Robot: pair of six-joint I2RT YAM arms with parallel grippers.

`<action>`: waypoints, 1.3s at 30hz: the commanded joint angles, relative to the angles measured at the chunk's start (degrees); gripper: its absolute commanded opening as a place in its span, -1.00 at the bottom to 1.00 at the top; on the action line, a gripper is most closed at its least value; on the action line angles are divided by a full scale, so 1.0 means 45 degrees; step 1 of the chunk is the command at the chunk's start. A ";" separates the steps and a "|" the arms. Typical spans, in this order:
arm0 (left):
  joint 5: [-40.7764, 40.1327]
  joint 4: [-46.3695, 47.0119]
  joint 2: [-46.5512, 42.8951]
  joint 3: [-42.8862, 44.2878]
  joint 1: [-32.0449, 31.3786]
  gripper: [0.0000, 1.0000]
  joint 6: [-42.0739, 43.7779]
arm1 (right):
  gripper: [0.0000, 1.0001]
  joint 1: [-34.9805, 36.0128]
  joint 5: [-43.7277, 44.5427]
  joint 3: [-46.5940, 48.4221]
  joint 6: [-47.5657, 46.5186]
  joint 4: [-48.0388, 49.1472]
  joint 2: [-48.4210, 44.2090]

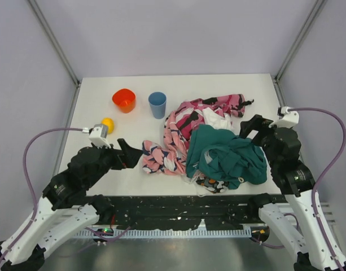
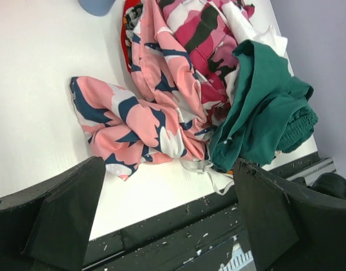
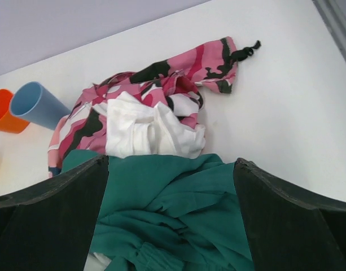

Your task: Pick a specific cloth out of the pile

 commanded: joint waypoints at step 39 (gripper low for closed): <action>-0.2423 -0.1403 -0.1024 -0.2439 -0.0024 0.99 -0.0455 | 0.91 0.9816 0.0886 0.1372 -0.5196 -0.0344 1.3772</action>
